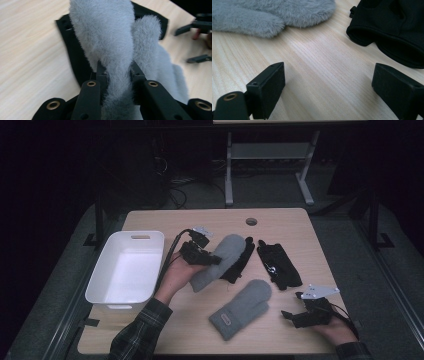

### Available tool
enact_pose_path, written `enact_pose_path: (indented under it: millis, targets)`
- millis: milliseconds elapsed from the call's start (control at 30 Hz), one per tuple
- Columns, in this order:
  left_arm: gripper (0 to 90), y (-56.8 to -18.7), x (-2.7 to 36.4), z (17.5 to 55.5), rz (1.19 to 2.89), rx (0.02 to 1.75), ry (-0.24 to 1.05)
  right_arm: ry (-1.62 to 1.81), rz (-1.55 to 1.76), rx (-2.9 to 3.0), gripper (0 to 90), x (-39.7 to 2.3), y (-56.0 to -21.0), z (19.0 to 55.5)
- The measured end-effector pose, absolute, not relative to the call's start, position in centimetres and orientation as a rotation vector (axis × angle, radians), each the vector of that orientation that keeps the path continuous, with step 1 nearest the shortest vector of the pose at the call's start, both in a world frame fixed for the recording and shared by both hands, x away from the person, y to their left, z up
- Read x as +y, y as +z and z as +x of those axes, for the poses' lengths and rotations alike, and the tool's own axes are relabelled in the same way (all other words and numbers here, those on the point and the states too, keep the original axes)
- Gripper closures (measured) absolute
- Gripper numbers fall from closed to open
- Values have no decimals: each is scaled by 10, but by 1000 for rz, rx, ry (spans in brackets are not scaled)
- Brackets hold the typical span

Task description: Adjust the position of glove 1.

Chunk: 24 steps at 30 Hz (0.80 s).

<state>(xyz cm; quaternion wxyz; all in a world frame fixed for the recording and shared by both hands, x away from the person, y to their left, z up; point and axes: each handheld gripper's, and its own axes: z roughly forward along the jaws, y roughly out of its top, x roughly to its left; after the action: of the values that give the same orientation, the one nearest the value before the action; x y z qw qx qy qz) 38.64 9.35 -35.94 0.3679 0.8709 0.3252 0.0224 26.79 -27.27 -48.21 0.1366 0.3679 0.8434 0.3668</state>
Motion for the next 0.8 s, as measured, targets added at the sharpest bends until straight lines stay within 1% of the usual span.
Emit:
enact_pose_path:
  millis: [433,667,700,800]
  targets:
    - [750,-369,65,350,2316,784,22,1064,1066,2440,112,-273,-482,268]
    - [751,-377,50,332,2333,774,-39,1062,1066,2441,112,-273,-482,268]
    - [751,-378,48,329,2360,745,-31,1062,1066,2441,113,-273,-482,268]
    - [751,-380,41,322,2359,736,-42,1062,1066,2441,112,-273,-482,268]
